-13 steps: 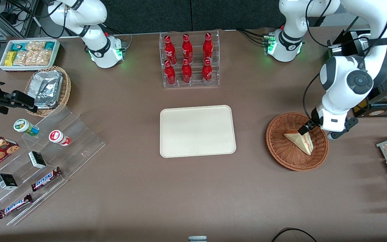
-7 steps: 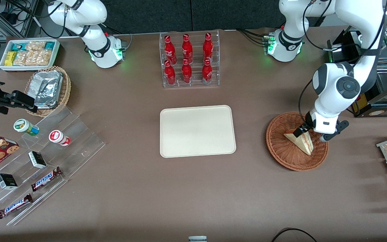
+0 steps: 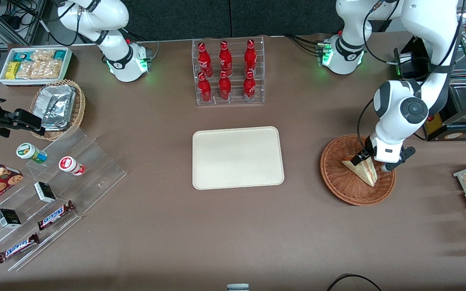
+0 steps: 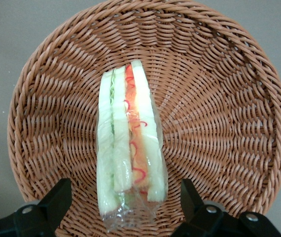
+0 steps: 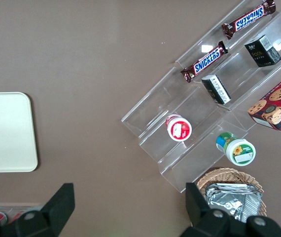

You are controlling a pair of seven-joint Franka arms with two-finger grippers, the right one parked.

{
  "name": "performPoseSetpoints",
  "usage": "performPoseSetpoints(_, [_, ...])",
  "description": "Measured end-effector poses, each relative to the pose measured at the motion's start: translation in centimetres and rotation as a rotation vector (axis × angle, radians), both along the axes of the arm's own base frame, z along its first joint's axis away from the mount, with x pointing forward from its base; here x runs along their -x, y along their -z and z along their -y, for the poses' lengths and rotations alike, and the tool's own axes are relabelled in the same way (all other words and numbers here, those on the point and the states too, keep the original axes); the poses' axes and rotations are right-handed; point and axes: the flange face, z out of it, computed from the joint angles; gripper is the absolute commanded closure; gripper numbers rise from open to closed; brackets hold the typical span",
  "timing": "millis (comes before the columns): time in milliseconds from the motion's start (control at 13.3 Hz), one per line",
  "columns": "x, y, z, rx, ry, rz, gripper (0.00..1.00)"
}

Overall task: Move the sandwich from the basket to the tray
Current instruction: 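Lower the left gripper onto the wrapped sandwich and close on it, then lift the sandwich and carry it with the left gripper to the tray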

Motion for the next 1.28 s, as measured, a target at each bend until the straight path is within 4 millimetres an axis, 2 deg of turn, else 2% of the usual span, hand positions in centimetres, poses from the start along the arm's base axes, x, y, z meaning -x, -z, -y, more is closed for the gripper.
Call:
performPoseSetpoints(75, [0.0, 0.0, -0.1, 0.000, -0.002, 0.001, 0.86])
performPoseSetpoints(151, [0.0, 0.0, -0.1, 0.000, -0.003, 0.000, 1.00])
performPoseSetpoints(527, [-0.1, 0.2, -0.2, 0.000, -0.004, 0.005, 1.00])
performPoseSetpoints(753, [-0.8, -1.0, -0.1, -0.004, 0.001, 0.000, 1.00])
performPoseSetpoints(903, [-1.8, -3.6, 0.2, -0.019, 0.020, -0.061, 1.00])
performPoseSetpoints(1054, [-3.3, -8.1, 1.5, -0.029, 0.060, -0.102, 1.00])
performPoseSetpoints(1129, [-3.9, -10.4, 2.7, -0.033, 0.087, -0.113, 1.00])
performPoseSetpoints(1280, [-4.5, -14.4, 6.5, -0.041, 0.154, -0.125, 1.00])
